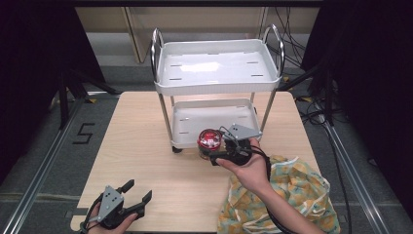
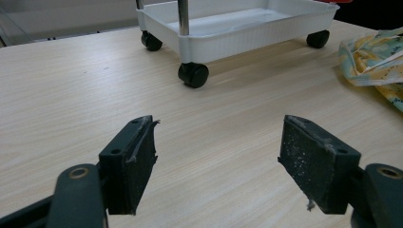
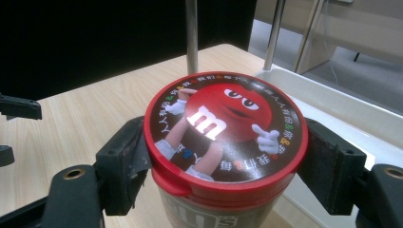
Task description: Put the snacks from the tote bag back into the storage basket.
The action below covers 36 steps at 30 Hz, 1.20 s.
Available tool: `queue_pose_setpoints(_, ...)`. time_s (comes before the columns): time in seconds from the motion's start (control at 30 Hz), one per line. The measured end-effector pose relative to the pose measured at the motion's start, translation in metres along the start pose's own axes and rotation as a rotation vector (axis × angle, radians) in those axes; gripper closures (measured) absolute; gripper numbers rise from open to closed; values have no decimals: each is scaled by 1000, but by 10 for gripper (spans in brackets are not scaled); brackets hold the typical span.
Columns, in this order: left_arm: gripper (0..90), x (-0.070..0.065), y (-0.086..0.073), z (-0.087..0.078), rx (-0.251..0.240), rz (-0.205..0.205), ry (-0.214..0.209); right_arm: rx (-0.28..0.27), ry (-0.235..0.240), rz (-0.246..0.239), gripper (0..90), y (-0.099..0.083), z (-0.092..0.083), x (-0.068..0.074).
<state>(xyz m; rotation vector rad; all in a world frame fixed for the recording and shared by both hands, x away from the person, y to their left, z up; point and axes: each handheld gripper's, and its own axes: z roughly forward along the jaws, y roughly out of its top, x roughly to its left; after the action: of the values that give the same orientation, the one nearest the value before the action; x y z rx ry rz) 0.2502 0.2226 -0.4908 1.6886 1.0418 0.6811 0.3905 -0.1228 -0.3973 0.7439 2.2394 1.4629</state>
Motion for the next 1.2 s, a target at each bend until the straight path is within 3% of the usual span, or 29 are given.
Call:
queue_pose_setpoints(0.33, 272, 0, 0, 0, -5, -5, -2, 8, 8, 16, 262, 2, 4, 2)
queue_pose_setpoints(0.37, 272, 0, 0, 0, -5, -5, -2, -8, 0, -13, 262, 2, 5, 0)
queue_pose_setpoints(0.4, 272, 0, 0, -1, -2, -5, -3, -5, 2, 10, 262, 2, 5, 1)
queue_pose_setpoints(0.43, 272, 1, 0, -1, 0, -4, -4, 0, 8, -10, 262, 3, 5, 0)
queue_pose_setpoints(0.5, 272, 1, 0, 0, -6, -1, -4, 13, 15, 20, 262, 3, 6, 2)
queue_pose_setpoints(0.53, 272, 1, 0, 0, -6, -2, -4, 1, 3, -19, 262, 4, 7, 0)
queue_pose_setpoints(0.63, 272, 1, 0, 0, -6, -1, -4, 9, 5, 12, 263, 4, 8, 2)
queue_pose_setpoints(0.7, 272, 1, 0, 0, -7, -2, -5, 0, 9, -10, 262, 5, 10, 0)
queue_pose_setpoints(0.73, 273, 1, 0, 0, -6, -2, -5, 13, 12, 12, 262, 5, 10, 2)
queue_pose_setpoints(0.8, 272, 1, 0, 0, -4, -7, -3, 3, 1, -5, 262, 6, 11, 0)
queue_pose_setpoints(0.97, 273, 1, 0, 0, -5, -1, -4, 11, 7, 24, 263, 6, 14, 1)
queue_pose_setpoints(1.03, 273, 1, 0, 0, -4, -1, -5, -1, 3, -5, 262, 5, 16, -2)
queue_pose_setpoints(1.13, 273, 1, 0, 0, -8, -7, -2, 14, -2, 34, 262, 5, 17, 0)
queue_pose_setpoints(1.2, 273, 1, 0, 0, -10, -6, -2, 8, -2, 0, 263, 6, 18, -4)
